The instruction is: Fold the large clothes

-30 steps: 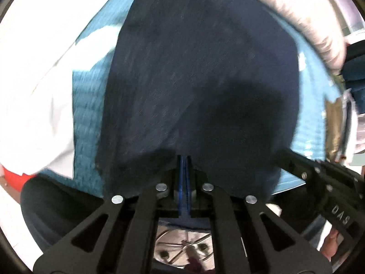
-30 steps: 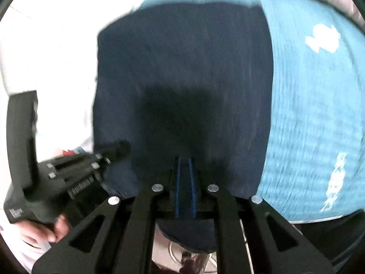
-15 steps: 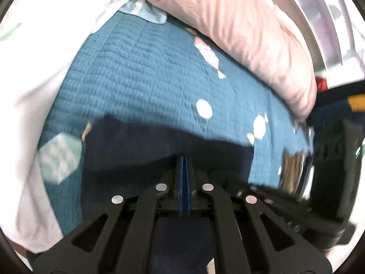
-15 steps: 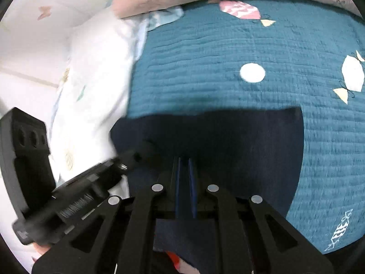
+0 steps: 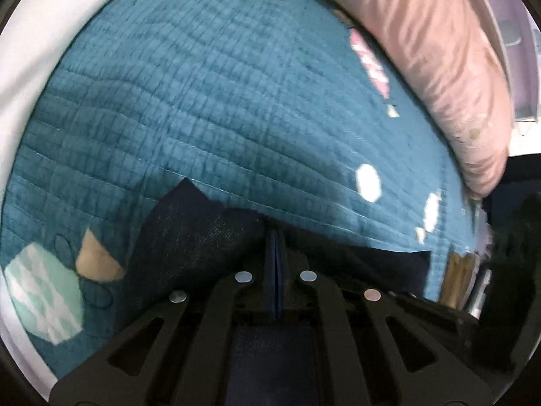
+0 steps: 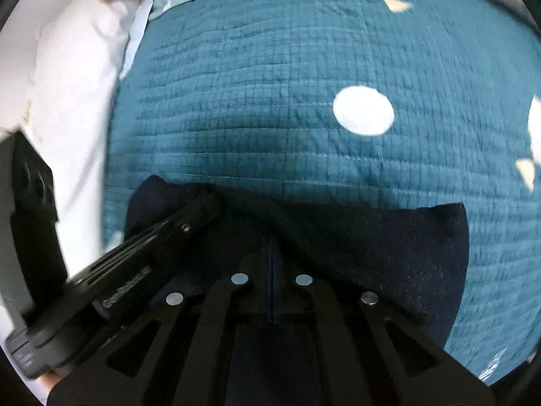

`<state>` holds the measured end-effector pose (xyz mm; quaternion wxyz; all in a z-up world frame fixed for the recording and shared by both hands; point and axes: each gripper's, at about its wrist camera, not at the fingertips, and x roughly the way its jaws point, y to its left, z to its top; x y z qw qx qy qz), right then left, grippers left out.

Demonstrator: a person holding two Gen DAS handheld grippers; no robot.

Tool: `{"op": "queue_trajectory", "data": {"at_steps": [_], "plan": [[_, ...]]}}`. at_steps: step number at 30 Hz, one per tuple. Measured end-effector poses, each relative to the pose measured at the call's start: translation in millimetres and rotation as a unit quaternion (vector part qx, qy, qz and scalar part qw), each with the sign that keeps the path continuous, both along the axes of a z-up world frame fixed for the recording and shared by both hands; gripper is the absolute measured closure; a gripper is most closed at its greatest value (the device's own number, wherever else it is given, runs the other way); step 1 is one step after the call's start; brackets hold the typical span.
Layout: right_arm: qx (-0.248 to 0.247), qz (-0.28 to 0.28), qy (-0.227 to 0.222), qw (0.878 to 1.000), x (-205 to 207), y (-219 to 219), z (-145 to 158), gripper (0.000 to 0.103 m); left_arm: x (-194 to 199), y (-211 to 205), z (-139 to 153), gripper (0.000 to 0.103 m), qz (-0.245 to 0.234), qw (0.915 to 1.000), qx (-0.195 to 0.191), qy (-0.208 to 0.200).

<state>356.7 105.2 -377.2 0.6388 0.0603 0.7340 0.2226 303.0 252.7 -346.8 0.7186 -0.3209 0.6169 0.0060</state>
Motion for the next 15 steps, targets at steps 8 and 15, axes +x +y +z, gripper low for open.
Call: {"op": "queue_trajectory", "data": {"at_steps": [8,15], "plan": [[0.041,-0.023,0.003,0.999,-9.9,-72.5,39.4,0.103,-13.7,-3.0,39.3,0.101,-0.072,0.9927,0.096,-0.004],[0.036,-0.040,-0.025,0.998,-14.5,-73.6,20.8,0.103,-17.2,13.6,6.0,0.101,-0.045,0.9965,0.070,-0.004]]}}
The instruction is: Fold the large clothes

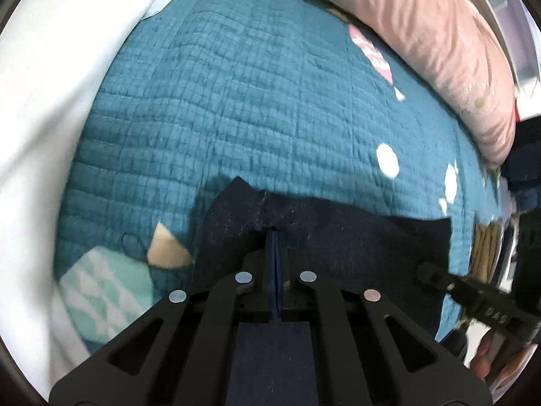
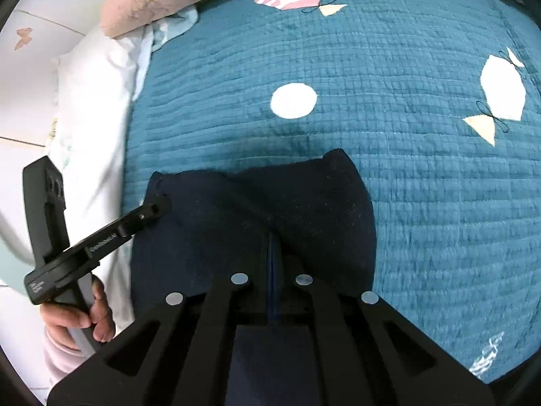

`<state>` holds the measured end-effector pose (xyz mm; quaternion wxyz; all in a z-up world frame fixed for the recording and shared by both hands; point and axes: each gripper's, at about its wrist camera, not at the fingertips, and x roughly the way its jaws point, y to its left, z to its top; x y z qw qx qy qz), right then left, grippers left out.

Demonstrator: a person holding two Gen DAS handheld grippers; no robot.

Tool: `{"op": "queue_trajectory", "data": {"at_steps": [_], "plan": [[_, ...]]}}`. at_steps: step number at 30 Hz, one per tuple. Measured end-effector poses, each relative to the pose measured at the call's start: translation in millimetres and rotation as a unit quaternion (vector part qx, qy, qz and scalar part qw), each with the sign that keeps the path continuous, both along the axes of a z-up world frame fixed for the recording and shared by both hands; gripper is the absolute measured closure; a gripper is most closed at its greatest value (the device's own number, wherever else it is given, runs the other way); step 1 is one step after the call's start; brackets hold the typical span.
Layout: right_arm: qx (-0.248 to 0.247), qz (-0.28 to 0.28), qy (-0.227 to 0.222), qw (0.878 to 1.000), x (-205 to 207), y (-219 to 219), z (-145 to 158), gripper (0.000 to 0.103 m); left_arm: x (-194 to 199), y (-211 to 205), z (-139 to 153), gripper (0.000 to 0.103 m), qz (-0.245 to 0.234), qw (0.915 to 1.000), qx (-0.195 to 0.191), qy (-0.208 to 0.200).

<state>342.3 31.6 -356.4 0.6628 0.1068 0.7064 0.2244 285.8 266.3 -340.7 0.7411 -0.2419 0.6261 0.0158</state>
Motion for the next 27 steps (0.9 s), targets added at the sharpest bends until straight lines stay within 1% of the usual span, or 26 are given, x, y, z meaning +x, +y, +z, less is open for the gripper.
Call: {"op": "queue_trajectory", "data": {"at_steps": [1,2,3,4,5,7,9,10,11,13,14,15,16,18,20,22,23,24,25,26,27], "plan": [[0.003,-0.009,0.008,1.000,1.4,-2.6,-0.3,0.103,-1.0,2.2,1.4,0.101,0.008,0.9999,-0.008,0.001],[0.008,-0.017,0.019,1.000,3.2,-4.1,0.6,0.103,-3.3,1.7,6.5,0.101,0.006,1.0000,-0.007,0.002],[0.010,-0.016,0.024,1.000,1.9,-6.2,8.4,0.103,-6.4,-1.1,14.0,0.101,0.000,1.0000,0.001,0.000],[0.007,-0.007,0.017,1.000,-1.9,-6.5,18.7,0.103,-12.2,-6.1,25.4,0.100,-0.014,0.9998,0.016,-0.005],[0.000,0.008,0.001,1.000,-8.7,-6.6,31.8,0.099,-17.7,-10.2,33.8,0.100,-0.024,0.9994,0.025,-0.009],[0.004,0.023,-0.013,1.000,-22.5,-8.9,47.3,0.099,-31.4,-18.8,46.9,0.100,-0.043,0.9987,0.023,-0.017],[0.030,0.034,-0.003,0.999,-43.9,-15.5,55.6,0.097,-49.5,-32.1,58.0,0.100,-0.072,0.9951,0.064,-0.025],[0.036,0.042,-0.001,0.998,-54.6,-18.2,56.8,0.097,-58.0,-37.9,58.3,0.100,-0.082,0.9931,0.082,-0.021],[0.022,0.057,-0.004,0.998,-70.3,-20.3,55.4,0.097,-66.9,-41.5,53.8,0.100,-0.085,0.9924,0.088,-0.011],[-0.006,0.067,-0.006,0.998,-89.7,-24.2,46.7,0.097,-76.3,-43.2,39.6,0.100,-0.085,0.9919,0.094,0.005],[-0.013,0.069,0.008,0.997,-99.4,-25.3,33.3,0.103,-79.8,-42.9,29.5,0.100,-0.084,0.9919,0.095,0.011],[-0.018,0.067,0.013,0.997,-103.5,-26.2,23.7,0.103,-82.2,-41.5,20.7,0.101,-0.080,0.9927,0.089,0.012],[-0.020,0.056,0.007,0.998,-106.2,-28.3,11.9,0.103,-83.4,-40.0,11.4,0.099,-0.074,0.9938,0.083,0.008],[-0.010,0.034,0.011,0.999,-106.7,-32.2,-2.1,0.103,-83.5,-34.9,4.5,0.099,-0.060,0.9956,0.072,0.004],[-0.010,0.022,0.018,1.000,-105.9,-32.9,-2.3,0.103,-84.2,-31.0,6.7,0.099,-0.054,0.9966,0.062,0.007],[-0.022,0.039,0.010,0.999,-106.9,-29.4,5.4,0.103,-85.9,-30.5,10.9,0.099,-0.053,0.9967,0.061,0.007],[-0.024,0.045,0.005,0.999,-108.3,-28.9,10.6,0.100,-87.8,-30.9,14.7,0.099,-0.053,0.9965,0.064,0.009],[-0.020,0.045,0.007,0.999,-110.0,-30.3,14.3,0.099,-91.1,-31.9,18.4,0.099,-0.053,0.9963,0.067,0.010],[-0.017,0.043,0.012,0.999,-111.3,-31.8,18.1,0.095,-94.6,-32.7,22.0,0.099,-0.052,0.9963,0.068,0.009],[-0.011,0.042,0.018,0.999,-112.7,-33.4,21.4,0.081,-98.0,-33.2,24.9,0.099,-0.049,0.9965,0.067,0.010],[-0.002,0.043,0.020,0.999,-113.6,-35.1,24.3,0.071,-99.3,-34.0,26.7,0.098,-0.048,0.9968,0.064,0.011]]}}
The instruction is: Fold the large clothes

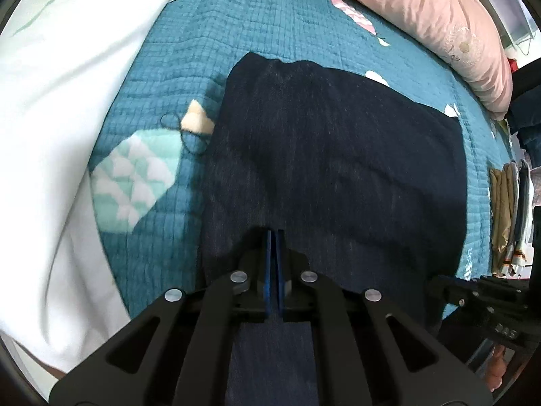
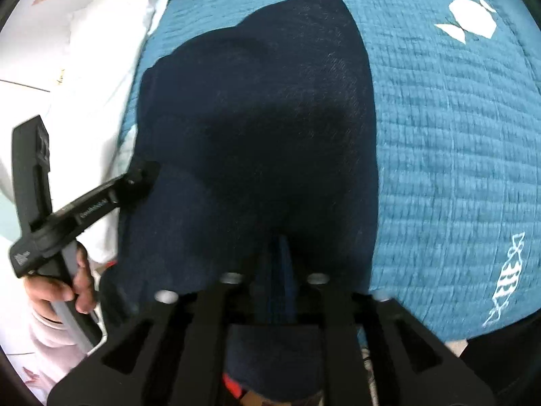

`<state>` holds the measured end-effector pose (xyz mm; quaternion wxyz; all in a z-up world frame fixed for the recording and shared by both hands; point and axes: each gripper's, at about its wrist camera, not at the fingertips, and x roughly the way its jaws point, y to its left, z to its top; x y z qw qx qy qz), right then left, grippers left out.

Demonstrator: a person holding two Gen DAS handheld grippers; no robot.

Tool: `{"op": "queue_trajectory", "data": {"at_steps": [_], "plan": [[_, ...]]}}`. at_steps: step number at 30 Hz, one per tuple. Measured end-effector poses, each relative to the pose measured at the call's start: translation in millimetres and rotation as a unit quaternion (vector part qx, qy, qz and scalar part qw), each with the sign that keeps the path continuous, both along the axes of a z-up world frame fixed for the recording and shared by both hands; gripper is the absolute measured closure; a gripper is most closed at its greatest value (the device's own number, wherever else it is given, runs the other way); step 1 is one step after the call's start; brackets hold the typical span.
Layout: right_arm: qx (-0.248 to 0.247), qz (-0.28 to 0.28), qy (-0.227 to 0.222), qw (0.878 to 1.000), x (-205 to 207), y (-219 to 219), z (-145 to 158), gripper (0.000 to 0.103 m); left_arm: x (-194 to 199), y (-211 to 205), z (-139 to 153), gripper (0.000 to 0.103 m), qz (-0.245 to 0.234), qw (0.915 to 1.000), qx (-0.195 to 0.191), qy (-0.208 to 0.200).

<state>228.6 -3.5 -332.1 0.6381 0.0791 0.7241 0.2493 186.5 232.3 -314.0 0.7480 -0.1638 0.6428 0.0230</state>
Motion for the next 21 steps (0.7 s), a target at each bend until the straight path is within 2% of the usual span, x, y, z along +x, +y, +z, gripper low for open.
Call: {"op": "queue_trajectory", "data": {"at_steps": [1,2,3,5,6,7,9,13,18,21], "plan": [[0.016,0.002,0.001,1.000,-1.3,-1.4,3.7,0.054,-3.5,-0.2,2.0,0.098,0.002,1.0000,0.000,0.001],[0.028,0.005,-0.004,1.000,-3.5,-3.3,9.0,0.045,-6.3,-0.3,3.6,0.098,0.003,1.0000,0.001,0.000],[0.026,0.006,-0.010,1.000,-5.1,-4.6,12.6,0.042,-10.2,0.8,6.0,0.098,0.005,1.0000,-0.001,-0.001],[0.015,0.010,-0.032,0.999,-10.1,-8.5,23.3,0.029,-20.0,5.6,10.7,0.095,0.015,0.9997,-0.016,-0.003],[0.014,0.010,-0.039,0.999,-11.0,-10.8,26.9,0.026,-24.2,8.1,12.6,0.087,0.019,0.9995,-0.026,-0.006],[0.012,0.008,-0.044,0.999,-11.4,-13.8,29.2,0.024,-28.4,10.9,14.7,0.078,0.023,0.9990,-0.037,-0.010],[0.007,0.002,-0.048,0.999,-9.1,-22.0,31.9,0.024,-33.9,16.2,16.8,0.071,0.028,0.9979,-0.055,-0.017],[-0.009,-0.022,-0.037,0.999,-1.7,-36.1,21.7,0.024,-44.7,34.4,17.9,0.071,0.046,0.9937,-0.099,-0.028],[-0.021,-0.039,-0.020,0.999,3.2,-48.5,6.0,0.024,-47.0,56.0,7.8,0.071,0.067,0.9836,-0.164,-0.034],[-0.026,-0.038,-0.014,0.999,4.3,-48.4,0.0,0.024,-51.2,71.7,1.2,0.071,0.096,0.9720,-0.211,-0.037]]}}
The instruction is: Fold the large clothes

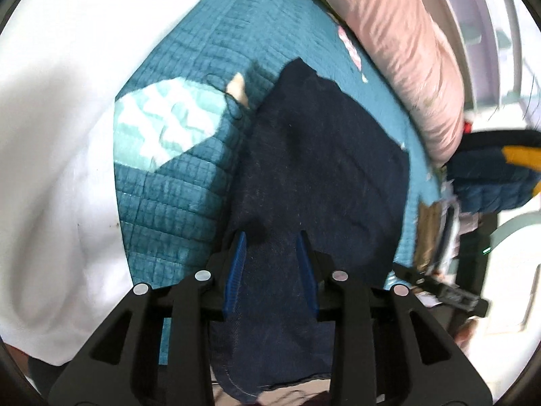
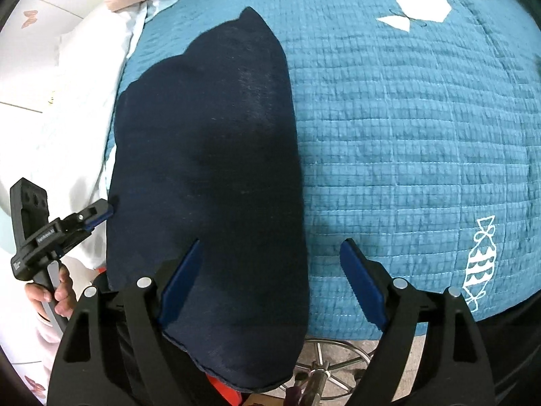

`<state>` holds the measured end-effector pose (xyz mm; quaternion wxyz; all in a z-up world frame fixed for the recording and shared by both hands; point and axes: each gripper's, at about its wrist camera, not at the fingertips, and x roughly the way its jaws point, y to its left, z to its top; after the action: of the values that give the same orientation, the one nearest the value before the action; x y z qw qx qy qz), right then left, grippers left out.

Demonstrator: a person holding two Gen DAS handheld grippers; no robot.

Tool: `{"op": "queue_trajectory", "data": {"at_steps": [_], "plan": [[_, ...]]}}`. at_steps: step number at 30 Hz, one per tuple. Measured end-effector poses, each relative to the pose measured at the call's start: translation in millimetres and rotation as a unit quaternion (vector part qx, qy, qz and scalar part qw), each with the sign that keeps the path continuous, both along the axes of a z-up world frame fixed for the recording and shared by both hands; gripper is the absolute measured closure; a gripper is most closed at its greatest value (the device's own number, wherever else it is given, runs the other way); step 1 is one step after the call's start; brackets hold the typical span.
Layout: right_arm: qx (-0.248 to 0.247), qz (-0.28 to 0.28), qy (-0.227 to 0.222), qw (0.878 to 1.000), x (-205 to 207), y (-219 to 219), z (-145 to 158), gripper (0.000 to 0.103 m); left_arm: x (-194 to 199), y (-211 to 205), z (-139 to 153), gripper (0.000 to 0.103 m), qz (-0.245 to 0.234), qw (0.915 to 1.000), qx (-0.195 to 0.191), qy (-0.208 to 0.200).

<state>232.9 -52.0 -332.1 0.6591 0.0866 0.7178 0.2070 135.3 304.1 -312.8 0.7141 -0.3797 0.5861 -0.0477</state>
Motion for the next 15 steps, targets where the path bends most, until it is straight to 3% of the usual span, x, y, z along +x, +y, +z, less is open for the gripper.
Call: {"op": "queue_trajectory", "data": {"at_steps": [4,9,15], "plan": [[-0.004,0.005,0.004,1.000,-1.2,4.4,-3.7,0.024,-7.1,10.0,0.9,0.071,0.008,0.9997,-0.021,-0.006],[-0.004,0.008,0.006,1.000,0.4,9.9,-3.9,0.024,-8.3,23.2,2.7,0.071,0.017,0.9999,0.003,0.001],[0.018,0.006,0.015,1.000,3.0,17.3,-16.0,0.024,-4.1,17.7,-16.8,0.071,-0.015,0.9997,-0.007,0.019]]}}
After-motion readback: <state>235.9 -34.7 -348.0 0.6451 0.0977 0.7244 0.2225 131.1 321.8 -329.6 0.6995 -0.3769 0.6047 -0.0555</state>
